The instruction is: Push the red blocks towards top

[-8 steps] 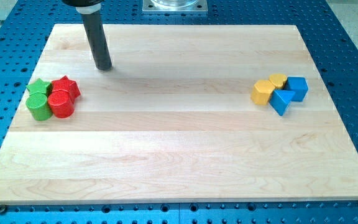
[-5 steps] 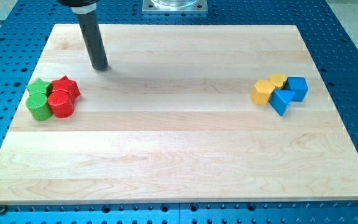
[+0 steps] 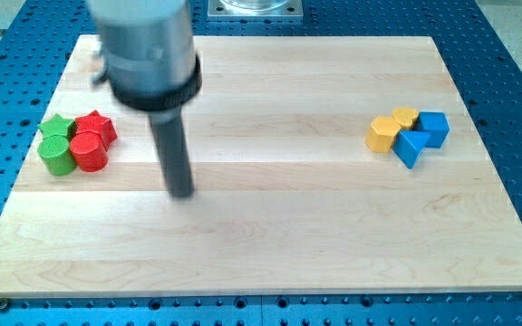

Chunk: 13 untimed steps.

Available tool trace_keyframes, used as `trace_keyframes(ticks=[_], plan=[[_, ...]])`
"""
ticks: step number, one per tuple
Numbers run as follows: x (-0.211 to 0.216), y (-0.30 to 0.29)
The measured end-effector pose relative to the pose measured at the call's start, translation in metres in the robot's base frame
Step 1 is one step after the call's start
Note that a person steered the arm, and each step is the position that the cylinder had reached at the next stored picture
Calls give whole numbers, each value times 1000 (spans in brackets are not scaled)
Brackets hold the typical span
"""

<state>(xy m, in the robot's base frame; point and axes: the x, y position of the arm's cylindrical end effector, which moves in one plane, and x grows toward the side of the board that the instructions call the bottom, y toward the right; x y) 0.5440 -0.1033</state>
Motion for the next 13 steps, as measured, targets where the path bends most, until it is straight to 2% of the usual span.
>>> trace_keyframes(ticks=[1,3,5,7,8,9,10,12,13], plan=[[39,-78],[-46,-119],[-125,-117],[-230,-119],[-260,-119],[-231,-116],[-252,-65],[-281,-46],[-287,-105]])
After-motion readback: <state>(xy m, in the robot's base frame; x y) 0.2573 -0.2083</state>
